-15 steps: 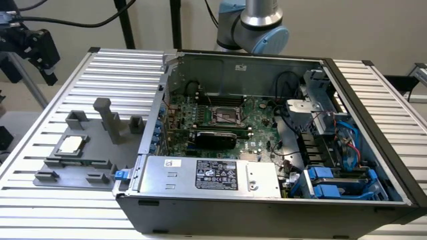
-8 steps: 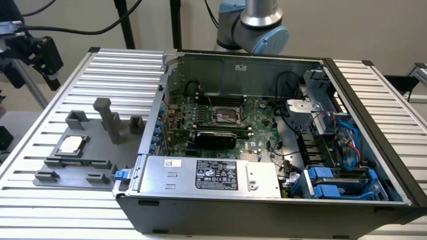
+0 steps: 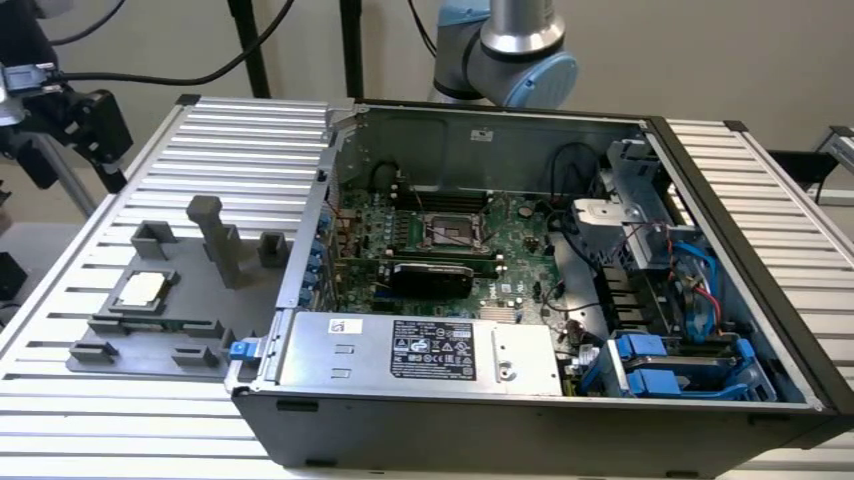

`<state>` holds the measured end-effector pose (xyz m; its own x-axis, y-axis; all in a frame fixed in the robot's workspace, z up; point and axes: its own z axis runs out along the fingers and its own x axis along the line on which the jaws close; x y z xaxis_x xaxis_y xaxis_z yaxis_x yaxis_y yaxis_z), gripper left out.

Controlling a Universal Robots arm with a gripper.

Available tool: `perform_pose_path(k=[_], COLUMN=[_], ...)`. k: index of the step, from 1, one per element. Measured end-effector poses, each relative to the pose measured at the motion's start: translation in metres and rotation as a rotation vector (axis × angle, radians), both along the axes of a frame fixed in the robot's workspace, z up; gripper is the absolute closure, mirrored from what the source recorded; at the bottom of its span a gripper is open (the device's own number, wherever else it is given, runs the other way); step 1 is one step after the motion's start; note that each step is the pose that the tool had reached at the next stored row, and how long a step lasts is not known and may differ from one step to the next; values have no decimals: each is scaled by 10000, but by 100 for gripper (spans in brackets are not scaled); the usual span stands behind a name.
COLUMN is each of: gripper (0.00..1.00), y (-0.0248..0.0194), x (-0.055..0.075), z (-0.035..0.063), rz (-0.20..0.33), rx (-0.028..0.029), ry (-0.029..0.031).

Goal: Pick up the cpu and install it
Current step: 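Pick up the cpu and move it towards the insertion slot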

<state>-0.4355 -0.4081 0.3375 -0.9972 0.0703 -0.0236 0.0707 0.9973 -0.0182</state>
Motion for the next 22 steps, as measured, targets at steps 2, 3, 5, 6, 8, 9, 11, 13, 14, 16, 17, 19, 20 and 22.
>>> perform_pose_path(k=[2, 3, 5, 6, 8, 9, 11, 13, 14, 16, 17, 19, 20, 22], gripper=[23, 23, 23, 23, 23, 23, 23, 23, 23, 23, 23, 23, 23, 23], y=[-3, -4, -7, -8, -11, -12, -15, -18, -19, -22, -23, -26, -28, -32], x=[0, 0, 0, 0, 0, 0, 0, 0, 0, 0, 0, 0, 0, 1], z=[-37, -55, -92, -110, -147, -165, -201, -237, -255, -291, -311, -346, -364, -400], rz=[0, 0, 0, 0, 0, 0, 0, 0, 0, 0, 0, 0, 0, 1], rx=[1, 1, 1, 0, 1, 1, 1, 1, 1, 1, 0, 1, 1, 1], ry=[-1, -1, -1, 0, -1, -1, -1, -1, -2, -1, 0, -1, -1, -1])
